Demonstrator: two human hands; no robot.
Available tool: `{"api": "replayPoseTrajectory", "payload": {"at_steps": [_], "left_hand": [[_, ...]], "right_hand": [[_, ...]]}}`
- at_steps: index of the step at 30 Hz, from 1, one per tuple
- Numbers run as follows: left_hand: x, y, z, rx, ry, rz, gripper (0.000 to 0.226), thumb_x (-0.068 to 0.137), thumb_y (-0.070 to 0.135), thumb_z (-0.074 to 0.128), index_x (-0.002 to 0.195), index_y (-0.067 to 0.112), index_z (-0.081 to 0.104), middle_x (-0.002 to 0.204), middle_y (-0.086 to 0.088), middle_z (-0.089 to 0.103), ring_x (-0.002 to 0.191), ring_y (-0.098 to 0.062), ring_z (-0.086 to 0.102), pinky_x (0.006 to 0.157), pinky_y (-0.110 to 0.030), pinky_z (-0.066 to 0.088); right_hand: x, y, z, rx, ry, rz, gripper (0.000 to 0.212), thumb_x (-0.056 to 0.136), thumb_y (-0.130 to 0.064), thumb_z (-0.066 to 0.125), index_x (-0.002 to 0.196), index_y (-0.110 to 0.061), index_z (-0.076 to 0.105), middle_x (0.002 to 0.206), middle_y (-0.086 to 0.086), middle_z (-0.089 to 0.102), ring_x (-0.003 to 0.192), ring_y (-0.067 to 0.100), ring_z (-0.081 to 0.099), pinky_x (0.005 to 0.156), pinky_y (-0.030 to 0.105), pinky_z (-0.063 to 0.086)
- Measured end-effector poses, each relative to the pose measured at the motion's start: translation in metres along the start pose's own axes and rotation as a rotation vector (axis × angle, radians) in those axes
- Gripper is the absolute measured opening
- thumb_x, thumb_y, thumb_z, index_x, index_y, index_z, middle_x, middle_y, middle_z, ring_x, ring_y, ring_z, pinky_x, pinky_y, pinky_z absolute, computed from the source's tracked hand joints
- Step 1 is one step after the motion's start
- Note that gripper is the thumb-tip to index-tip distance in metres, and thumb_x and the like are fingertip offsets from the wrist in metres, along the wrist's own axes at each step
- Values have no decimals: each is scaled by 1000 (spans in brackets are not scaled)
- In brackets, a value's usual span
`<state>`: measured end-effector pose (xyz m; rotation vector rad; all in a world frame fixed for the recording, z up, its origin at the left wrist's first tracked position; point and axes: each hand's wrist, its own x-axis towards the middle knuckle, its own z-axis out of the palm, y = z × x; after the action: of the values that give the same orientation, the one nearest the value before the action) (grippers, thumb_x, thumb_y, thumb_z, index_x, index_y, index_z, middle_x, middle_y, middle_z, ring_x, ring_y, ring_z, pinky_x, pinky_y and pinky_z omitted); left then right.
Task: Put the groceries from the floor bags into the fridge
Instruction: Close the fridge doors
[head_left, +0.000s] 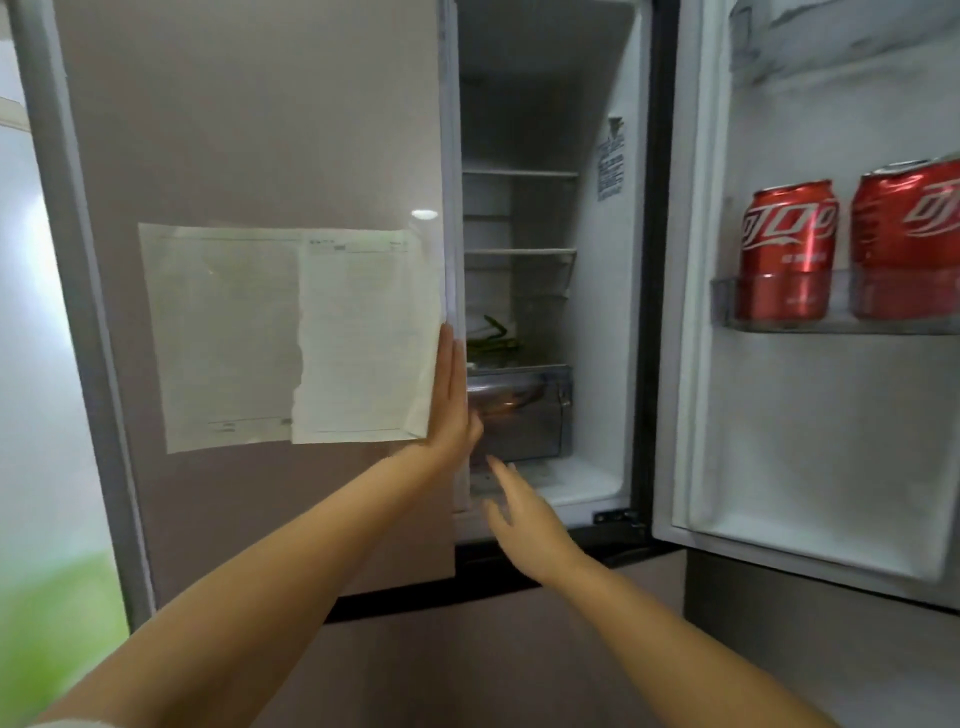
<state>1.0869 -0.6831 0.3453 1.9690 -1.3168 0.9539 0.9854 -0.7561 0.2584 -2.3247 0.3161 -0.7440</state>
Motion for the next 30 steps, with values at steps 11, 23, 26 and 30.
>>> {"api": "replayPoseTrajectory", "payload": {"at_steps": [11, 23, 26, 30], "left_hand": [[26, 261, 31, 38, 163, 656, 61, 85, 28, 37, 144, 12, 32, 153, -12, 32, 143, -25, 27, 114, -50, 20], [90, 378, -21, 448, -66, 462, 40, 86, 12, 55, 125, 2, 50, 126, -19, 46, 121, -36, 40, 112, -48, 21], [83, 377, -25, 427, -30, 433, 38, 88, 11, 54, 125, 2, 50, 125, -17, 46, 118, -33, 41, 101, -40, 33], [79, 363, -36, 366, 10, 470, 52, 89, 16, 56, 135, 0, 38, 132, -19, 43, 123, -34, 40, 103, -42, 35]], "right_hand": [[-131, 66, -249, -348, 900, -139, 32, 84, -3, 40, 108, -7, 62, 104, -3, 58, 101, 9, 53, 93, 22, 43], [-137, 100, -322, -26, 802, 282, 55, 102, -32, 35, 151, -13, 18, 156, 6, 23, 143, 21, 26, 111, 29, 23], [-138, 97, -315, -86, 898, 272, 54, 102, -28, 35, 150, -12, 19, 156, 7, 24, 142, 23, 26, 113, 33, 23], [-145, 90, -315, -85, 1047, 230, 54, 102, -25, 37, 150, -9, 18, 155, 14, 23, 142, 28, 24, 114, 39, 21]]}}
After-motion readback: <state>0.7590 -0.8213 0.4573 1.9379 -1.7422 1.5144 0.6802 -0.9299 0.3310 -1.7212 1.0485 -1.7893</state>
